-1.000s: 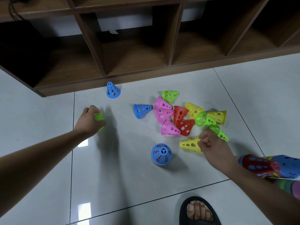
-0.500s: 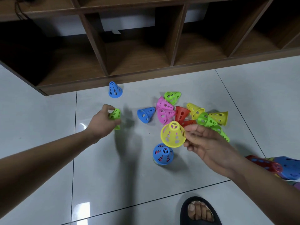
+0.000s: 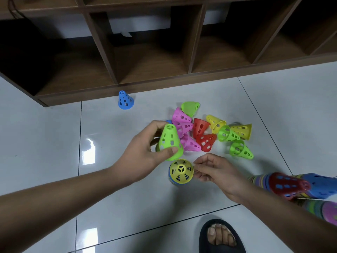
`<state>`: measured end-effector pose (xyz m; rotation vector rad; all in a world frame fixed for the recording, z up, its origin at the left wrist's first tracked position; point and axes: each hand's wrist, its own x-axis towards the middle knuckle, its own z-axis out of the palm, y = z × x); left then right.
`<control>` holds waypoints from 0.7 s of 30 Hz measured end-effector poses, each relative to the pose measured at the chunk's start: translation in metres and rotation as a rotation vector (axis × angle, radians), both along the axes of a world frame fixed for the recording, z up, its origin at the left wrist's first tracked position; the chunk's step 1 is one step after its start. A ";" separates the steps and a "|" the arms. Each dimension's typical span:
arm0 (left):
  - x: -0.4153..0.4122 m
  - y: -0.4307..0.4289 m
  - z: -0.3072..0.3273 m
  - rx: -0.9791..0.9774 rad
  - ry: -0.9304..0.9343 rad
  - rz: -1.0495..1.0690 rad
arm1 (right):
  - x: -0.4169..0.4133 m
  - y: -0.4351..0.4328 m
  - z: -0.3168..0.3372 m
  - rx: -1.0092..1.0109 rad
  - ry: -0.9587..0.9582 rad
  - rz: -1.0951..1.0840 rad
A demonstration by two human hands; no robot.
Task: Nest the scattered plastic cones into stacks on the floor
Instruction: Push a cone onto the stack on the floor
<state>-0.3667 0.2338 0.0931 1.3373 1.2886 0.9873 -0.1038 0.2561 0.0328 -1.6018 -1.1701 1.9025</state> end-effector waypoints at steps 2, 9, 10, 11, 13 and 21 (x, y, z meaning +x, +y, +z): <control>0.008 -0.007 -0.003 0.039 0.055 -0.071 | 0.006 0.005 -0.001 0.039 -0.083 0.000; 0.022 -0.018 -0.041 0.062 0.404 -0.277 | 0.053 0.039 -0.019 0.624 -0.809 -0.045; 0.021 -0.019 -0.047 0.067 0.436 -0.305 | 0.060 0.043 -0.023 0.632 -0.895 -0.050; 0.020 -0.019 -0.054 0.077 0.456 -0.334 | 0.066 0.047 -0.028 0.606 -0.954 -0.052; 0.016 -0.017 -0.063 0.085 0.493 -0.385 | 0.075 0.053 -0.039 0.524 -1.004 -0.044; -0.020 0.020 -0.093 0.014 0.701 -0.372 | 0.082 0.051 -0.060 0.339 -1.093 0.207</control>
